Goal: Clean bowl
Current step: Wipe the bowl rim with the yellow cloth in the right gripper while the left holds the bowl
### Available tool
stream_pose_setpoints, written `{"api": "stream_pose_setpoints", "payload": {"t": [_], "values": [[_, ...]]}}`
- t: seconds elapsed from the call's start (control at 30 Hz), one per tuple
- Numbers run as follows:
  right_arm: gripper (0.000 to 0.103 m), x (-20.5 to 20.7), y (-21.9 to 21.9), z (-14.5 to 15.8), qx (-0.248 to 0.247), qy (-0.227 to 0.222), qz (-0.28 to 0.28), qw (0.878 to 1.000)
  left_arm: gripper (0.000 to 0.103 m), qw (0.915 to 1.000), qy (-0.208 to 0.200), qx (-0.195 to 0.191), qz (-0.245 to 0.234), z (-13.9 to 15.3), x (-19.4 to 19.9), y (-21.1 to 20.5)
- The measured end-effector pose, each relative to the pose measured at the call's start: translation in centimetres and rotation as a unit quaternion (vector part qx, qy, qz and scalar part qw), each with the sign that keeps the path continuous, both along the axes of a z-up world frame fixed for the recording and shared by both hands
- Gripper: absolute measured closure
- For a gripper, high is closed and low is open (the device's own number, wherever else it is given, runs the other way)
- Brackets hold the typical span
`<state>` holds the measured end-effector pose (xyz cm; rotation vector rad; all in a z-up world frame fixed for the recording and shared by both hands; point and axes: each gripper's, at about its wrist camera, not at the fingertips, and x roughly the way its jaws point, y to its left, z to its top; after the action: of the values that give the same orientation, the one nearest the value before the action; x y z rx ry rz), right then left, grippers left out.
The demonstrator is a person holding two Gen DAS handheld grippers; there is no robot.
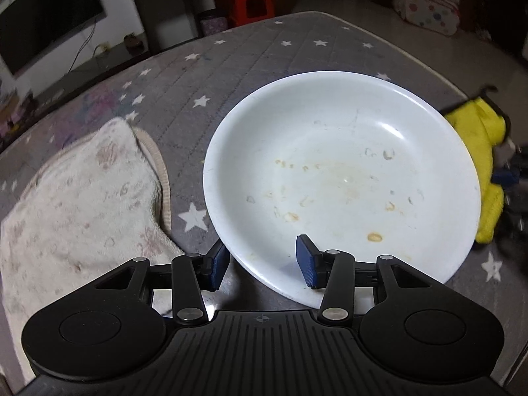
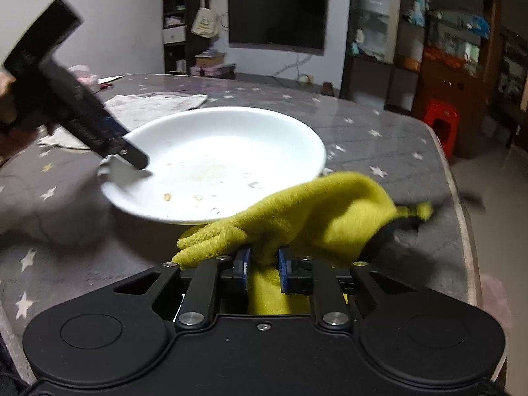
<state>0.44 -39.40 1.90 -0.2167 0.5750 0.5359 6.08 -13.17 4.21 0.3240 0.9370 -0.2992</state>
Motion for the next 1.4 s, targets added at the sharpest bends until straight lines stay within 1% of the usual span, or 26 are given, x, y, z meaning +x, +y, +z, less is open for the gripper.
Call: {"api": "stream_pose_setpoints", "payload": {"t": [0.2, 0.3, 0.53, 0.73, 0.83, 0.9, 1.03, 1.07, 1.1, 1.13, 1.2, 1.23, 1.27, 1.3, 1.4], "values": [[0.083, 1.9, -0.5, 0.2, 0.008, -0.004, 0.002, 1.000, 0.055, 0.9998, -0.008, 0.010, -0.016, 0.3, 0.4, -0.1], [0.083, 2.6, -0.6, 0.2, 0.009, -0.006, 0.004, 1.000, 0.055, 0.9997, -0.006, 0.011, -0.023, 0.1, 0.9, 0.1], [0.083, 3.7, -0.6, 0.0, 0.009, -0.013, -0.011, 1.000, 0.055, 0.9994, -0.002, 0.010, -0.032, -0.1, 1.1, 0.6], [0.083, 5.2, -0.9, 0.1, 0.008, -0.017, -0.035, 0.999, 0.055, 0.9994, -0.003, 0.008, -0.033, -0.1, 1.0, 0.6], [0.083, 5.6, -1.1, 0.4, 0.007, -0.017, -0.059, 0.998, 0.055, 0.9995, -0.004, 0.008, -0.032, -0.1, 0.9, 0.6], [0.083, 5.6, -1.3, 0.6, 0.006, -0.017, -0.072, 0.997, 0.055, 0.9994, -0.003, 0.005, -0.035, -0.1, 0.7, 0.6], [0.082, 4.9, -2.0, 1.5, 0.021, -0.020, -0.108, 0.994, 0.055, 0.9993, -0.004, -0.001, -0.036, -0.1, 0.2, 0.6], [0.081, 4.6, -2.2, 1.9, 0.028, -0.022, -0.119, 0.992, 0.055, 0.9994, -0.005, -0.002, -0.035, -0.1, 0.1, 0.6], [0.074, 4.3, -2.5, 2.2, 0.034, -0.024, -0.129, 0.991, 0.055, 0.9994, -0.005, -0.003, -0.035, -0.1, 0.1, 0.6], [0.071, 4.1, -2.8, 2.5, 0.046, -0.026, -0.142, 0.988, 0.055, 0.9994, -0.006, -0.004, -0.034, 0.0, -0.1, 0.6], [0.070, 3.7, -3.2, 3.1, 0.069, -0.029, -0.151, 0.986, 0.055, 0.9994, -0.006, -0.006, -0.033, 0.0, -0.3, 0.6], [0.068, 3.5, -3.4, 3.3, 0.076, -0.031, -0.153, 0.985, 0.055, 0.9994, -0.005, -0.008, -0.033, 0.0, -0.4, 0.6], [0.065, 3.3, -3.6, 3.8, 0.096, -0.032, -0.162, 0.981, 0.055, 0.9994, -0.005, -0.009, -0.034, 0.0, -0.5, 0.6], [0.062, 3.4, -3.4, 4.0, 0.102, -0.032, -0.160, 0.981, 0.055, 0.9994, -0.004, -0.010, -0.034, 0.0, -0.6, 0.6], [0.059, 3.9, -2.3, 4.0, 0.078, -0.040, -0.160, 0.983, 0.055, 0.9993, -0.004, -0.012, -0.034, 0.0, -1.0, 0.5]]}}
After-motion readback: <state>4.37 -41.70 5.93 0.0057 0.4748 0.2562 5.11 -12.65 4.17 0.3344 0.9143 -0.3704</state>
